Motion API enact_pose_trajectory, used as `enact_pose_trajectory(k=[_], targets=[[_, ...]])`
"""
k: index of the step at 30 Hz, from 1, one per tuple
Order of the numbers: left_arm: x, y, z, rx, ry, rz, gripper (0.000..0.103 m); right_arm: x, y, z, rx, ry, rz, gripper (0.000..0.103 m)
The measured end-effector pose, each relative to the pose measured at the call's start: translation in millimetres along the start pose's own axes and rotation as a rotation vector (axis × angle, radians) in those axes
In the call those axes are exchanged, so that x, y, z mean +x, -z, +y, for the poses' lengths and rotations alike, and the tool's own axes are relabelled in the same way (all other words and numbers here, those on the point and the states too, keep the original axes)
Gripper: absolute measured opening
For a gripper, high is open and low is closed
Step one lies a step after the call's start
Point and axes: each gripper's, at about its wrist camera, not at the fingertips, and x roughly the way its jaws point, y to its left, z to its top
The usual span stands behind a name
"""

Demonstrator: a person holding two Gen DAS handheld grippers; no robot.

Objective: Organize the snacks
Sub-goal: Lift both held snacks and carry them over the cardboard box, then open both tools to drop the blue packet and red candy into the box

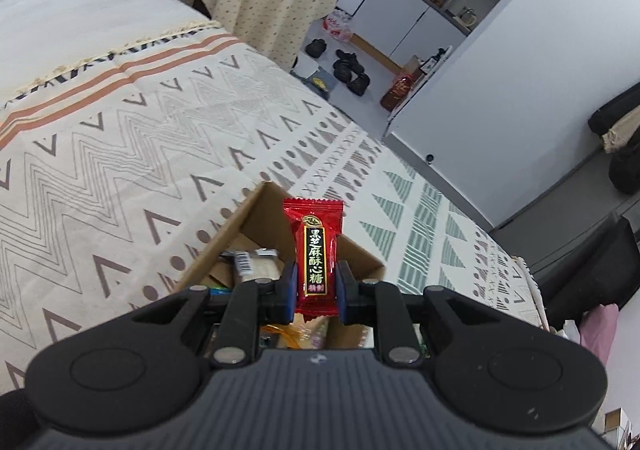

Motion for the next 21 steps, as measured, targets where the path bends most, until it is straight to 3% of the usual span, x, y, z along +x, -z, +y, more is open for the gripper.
enact_pose_trajectory(k=[10, 15, 21], targets=[[5, -3, 18, -0.033, -0.057, 0.053, 0.028, 17, 14, 17, -0.002, -0.041, 0.071, 0.026], [-4, -2, 17, -0.028, -0.08, 0.041, 0.052, 19, 24, 21, -0.001, -0.053, 0.116, 0.026], [-14, 7, 15, -0.025, -0.113, 0.038, 0.067, 15, 33, 20, -0.001, -0.067, 0.17, 0.027]])
